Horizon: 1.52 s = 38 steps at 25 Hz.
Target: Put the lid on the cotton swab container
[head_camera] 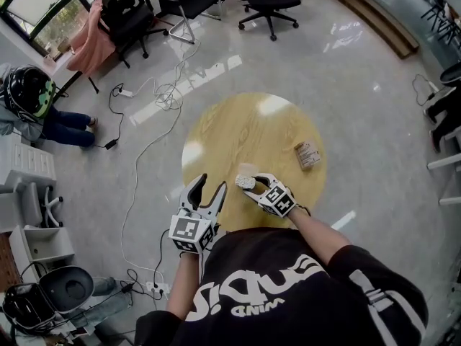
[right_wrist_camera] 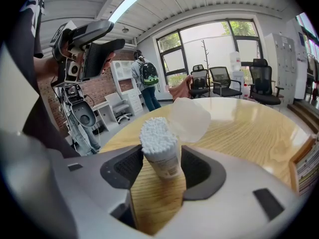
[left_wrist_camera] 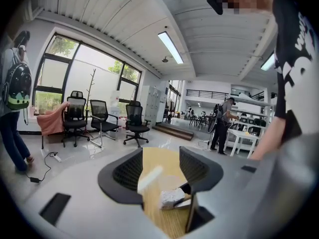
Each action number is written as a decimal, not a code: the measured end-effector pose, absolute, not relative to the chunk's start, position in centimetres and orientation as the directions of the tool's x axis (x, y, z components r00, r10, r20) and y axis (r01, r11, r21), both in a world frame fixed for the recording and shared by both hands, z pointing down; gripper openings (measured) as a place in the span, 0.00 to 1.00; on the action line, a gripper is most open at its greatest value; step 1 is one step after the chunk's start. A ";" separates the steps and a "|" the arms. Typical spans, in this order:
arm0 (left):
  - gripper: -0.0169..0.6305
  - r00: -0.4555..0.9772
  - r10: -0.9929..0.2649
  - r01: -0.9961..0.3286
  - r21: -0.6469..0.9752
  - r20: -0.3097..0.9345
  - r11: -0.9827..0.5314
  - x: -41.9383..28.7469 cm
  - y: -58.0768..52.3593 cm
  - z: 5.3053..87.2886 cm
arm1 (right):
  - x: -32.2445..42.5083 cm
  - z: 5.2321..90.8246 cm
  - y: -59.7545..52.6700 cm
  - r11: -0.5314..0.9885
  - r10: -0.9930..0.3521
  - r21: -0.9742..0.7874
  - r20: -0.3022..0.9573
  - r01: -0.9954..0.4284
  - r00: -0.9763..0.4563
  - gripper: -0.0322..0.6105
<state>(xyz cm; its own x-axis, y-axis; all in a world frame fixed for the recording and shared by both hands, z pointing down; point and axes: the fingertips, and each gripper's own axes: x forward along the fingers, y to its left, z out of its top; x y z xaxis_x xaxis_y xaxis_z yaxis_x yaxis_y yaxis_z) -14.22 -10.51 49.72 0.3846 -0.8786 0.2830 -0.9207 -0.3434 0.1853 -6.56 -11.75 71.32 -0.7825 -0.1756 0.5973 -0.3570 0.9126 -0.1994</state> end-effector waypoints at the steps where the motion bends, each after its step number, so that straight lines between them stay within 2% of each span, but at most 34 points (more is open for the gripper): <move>1: 0.36 0.387 -0.876 -0.920 0.185 0.287 -0.346 -14.4 -10.8 50.0 | -6.7 71.3 -11.9 0.912 -0.176 -0.200 0.598 -0.358 -0.782 0.42; 11: 0.36 0.455 -0.820 -0.890 0.209 0.346 -0.406 -14.1 -12.2 54.2 | -6.7 71.2 -11.8 0.910 -0.177 -0.198 0.607 -0.363 -0.775 0.41; 25: 0.36 0.597 -0.672 -0.802 0.311 0.438 -0.510 -10.2 -15.2 61.8 | -6.7 71.5 -11.7 0.916 -0.178 -0.178 0.622 -0.359 -0.762 0.40; 38: 0.39 0.702 -0.540 -0.710 0.403 0.465 -0.577 -7.2 -17.7 65.2 | -6.7 71.7 -11.7 0.928 -0.169 -0.155 0.639 -0.340 -0.751 0.39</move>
